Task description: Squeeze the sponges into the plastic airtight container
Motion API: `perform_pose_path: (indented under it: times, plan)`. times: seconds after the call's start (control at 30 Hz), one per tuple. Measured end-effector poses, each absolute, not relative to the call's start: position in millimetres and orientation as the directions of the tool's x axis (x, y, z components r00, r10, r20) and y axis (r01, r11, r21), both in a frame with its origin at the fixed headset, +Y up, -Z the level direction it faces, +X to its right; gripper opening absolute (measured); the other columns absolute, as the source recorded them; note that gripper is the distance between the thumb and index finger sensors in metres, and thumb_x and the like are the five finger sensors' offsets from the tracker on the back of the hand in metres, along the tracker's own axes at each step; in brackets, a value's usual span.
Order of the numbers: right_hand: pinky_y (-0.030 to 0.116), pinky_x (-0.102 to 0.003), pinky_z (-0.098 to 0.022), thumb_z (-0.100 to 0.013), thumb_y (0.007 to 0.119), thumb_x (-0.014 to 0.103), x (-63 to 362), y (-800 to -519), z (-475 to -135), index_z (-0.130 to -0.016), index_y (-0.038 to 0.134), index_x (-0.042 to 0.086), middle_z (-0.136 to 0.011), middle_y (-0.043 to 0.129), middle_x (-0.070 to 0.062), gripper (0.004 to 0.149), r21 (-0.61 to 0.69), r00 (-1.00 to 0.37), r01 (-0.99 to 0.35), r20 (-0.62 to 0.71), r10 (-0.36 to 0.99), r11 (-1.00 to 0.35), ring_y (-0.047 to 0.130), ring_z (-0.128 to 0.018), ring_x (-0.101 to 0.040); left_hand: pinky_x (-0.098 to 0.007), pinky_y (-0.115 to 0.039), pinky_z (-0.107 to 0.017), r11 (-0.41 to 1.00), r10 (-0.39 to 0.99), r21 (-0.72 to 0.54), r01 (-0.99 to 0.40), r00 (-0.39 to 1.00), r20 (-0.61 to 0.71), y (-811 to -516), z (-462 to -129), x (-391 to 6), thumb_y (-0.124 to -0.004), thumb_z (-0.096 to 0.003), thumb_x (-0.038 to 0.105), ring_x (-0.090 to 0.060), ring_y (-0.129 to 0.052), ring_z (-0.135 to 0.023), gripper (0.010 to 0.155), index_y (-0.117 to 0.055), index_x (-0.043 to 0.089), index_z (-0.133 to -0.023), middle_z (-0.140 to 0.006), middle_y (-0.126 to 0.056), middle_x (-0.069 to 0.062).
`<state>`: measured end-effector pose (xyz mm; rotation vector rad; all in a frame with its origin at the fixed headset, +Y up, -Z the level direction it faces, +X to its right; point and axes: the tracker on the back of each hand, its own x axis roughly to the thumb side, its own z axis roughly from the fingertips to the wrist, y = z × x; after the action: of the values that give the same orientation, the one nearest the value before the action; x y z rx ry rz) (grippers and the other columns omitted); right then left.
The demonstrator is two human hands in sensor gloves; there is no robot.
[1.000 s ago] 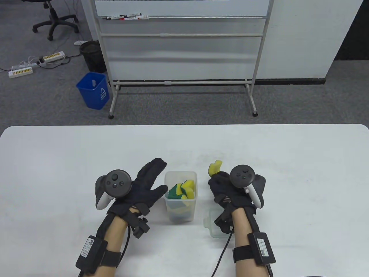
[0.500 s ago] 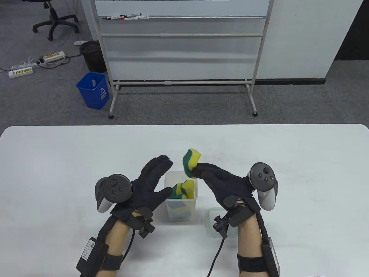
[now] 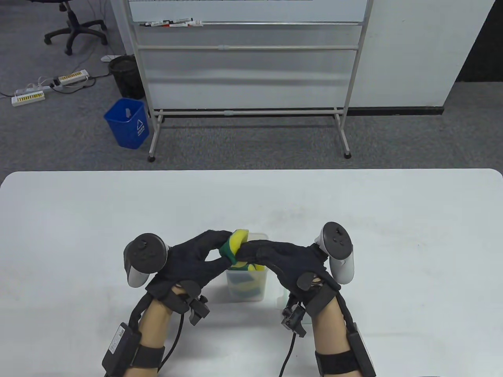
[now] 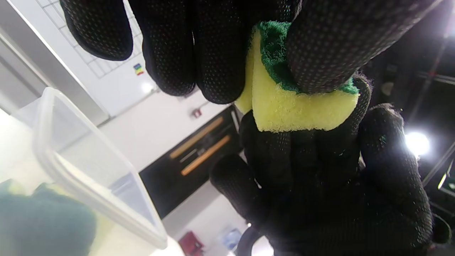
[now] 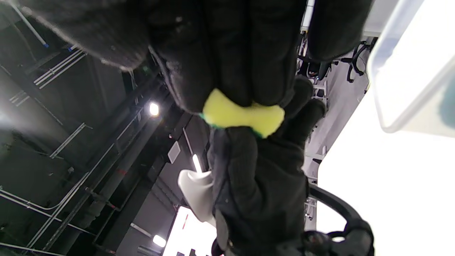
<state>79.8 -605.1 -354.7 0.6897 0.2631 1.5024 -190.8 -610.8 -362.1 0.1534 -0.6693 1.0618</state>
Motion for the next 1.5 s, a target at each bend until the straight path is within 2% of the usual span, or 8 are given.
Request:
perform_pose_path:
  times: [0.07,0.23,0.4,0.53,0.7,0.9,1.1,1.5]
  plan:
    - [0.060,-0.063,-0.070,-0.052,0.073,0.054,82,-598,-350,-0.095,0.087,0.014,-0.100,0.087,-0.016,0.060,0.502,0.031,-0.856,0.290,0.956,-0.124,0.086,-0.091,-0.041,-0.060,-0.073,-0.068,0.506,0.725,-0.093,-0.858,0.364,0.585,-609,-361,-192,-0.086,-0.0436,0.049,-0.031,-0.093,-0.081,0.054,-0.079,0.021,-0.090,-0.079,-0.097,-0.002]
    - [0.064,-0.062,-0.069,-0.046,0.081,0.059,93,-577,-334,-0.099,0.082,0.022,-0.098,0.088,-0.008,0.065,0.046,-0.293,-0.933,0.480,0.827,-0.358,0.088,-0.089,-0.036,-0.059,-0.074,-0.067,0.569,0.682,-0.053,-0.821,0.435,0.587,-608,-359,-191,-0.087,-0.0437,0.047,-0.030,-0.094,-0.078,0.051,-0.081,0.021,-0.087,-0.074,-0.099,-0.002]
    - [0.049,-0.069,-0.074,-0.044,0.087,0.059,72,-582,-335,-0.115,0.046,0.035,-0.124,0.047,-0.009,0.086,0.194,-0.449,-0.774,0.502,0.739,-0.602,0.056,-0.111,-0.045,-0.059,-0.074,-0.067,0.694,0.567,-0.011,-0.720,0.537,0.624,-602,-351,-175,-0.088,-0.0428,0.046,-0.030,-0.094,-0.078,0.050,-0.083,0.022,-0.086,-0.074,-0.099,-0.002]
    - [0.056,-0.065,-0.073,-0.046,0.090,0.044,58,-584,-334,-0.111,0.058,0.031,-0.114,0.068,-0.006,0.074,0.124,-0.585,-0.682,0.499,0.639,-0.721,0.074,-0.102,-0.039,-0.058,-0.075,-0.067,0.751,0.486,0.066,-0.657,0.618,0.618,-600,-347,-169,-0.089,-0.0417,0.047,-0.030,-0.095,-0.076,0.050,-0.083,0.022,-0.085,-0.073,-0.100,-0.001]
    - [0.068,-0.058,-0.068,-0.044,0.091,0.035,53,-582,-330,-0.101,0.076,0.026,-0.089,0.092,-0.003,0.060,-0.112,-0.695,-0.645,0.498,0.519,-0.756,0.095,-0.081,-0.029,-0.058,-0.075,-0.067,0.745,0.511,0.080,-0.662,0.645,0.569,-609,-353,-171,-0.088,-0.0421,0.049,-0.030,-0.094,-0.080,0.052,-0.081,0.024,-0.088,-0.077,-0.098,-0.001]
    - [0.074,-0.053,-0.064,-0.039,0.096,0.036,50,-588,-331,-0.096,0.077,0.027,-0.074,0.101,0.000,0.061,-0.328,-0.795,-0.580,0.425,0.432,-0.745,0.104,-0.065,-0.024,-0.067,-0.055,-0.076,0.820,0.484,0.018,-0.571,0.711,0.510,-626,-363,-172,-0.078,-0.0462,0.057,-0.041,-0.050,-0.111,0.077,-0.046,0.028,-0.110,-0.120,-0.053,-0.008]
    - [0.074,-0.053,-0.064,-0.038,0.096,0.038,49,-597,-334,-0.093,0.079,0.028,-0.068,0.101,0.001,0.059,-0.418,-0.834,-0.547,0.354,0.424,-0.726,0.104,-0.060,-0.022,-0.069,-0.046,-0.077,0.819,0.545,-0.120,-0.561,0.697,0.465,-648,-377,-176,-0.076,-0.0472,0.061,-0.041,-0.034,-0.114,0.084,-0.033,0.030,-0.113,-0.125,-0.034,-0.006]
    - [0.076,-0.051,-0.063,-0.037,0.096,0.040,28,-616,-343,-0.092,0.076,0.032,-0.063,0.102,0.001,0.059,-0.469,-0.906,-0.410,0.308,0.290,-0.782,0.107,-0.052,-0.020,-0.070,-0.044,-0.077,0.813,0.575,-0.208,-0.545,0.691,0.437,-664,-385,-178,-0.074,-0.0468,0.064,-0.039,-0.029,-0.115,0.087,-0.028,0.031,-0.113,-0.125,-0.028,-0.005]
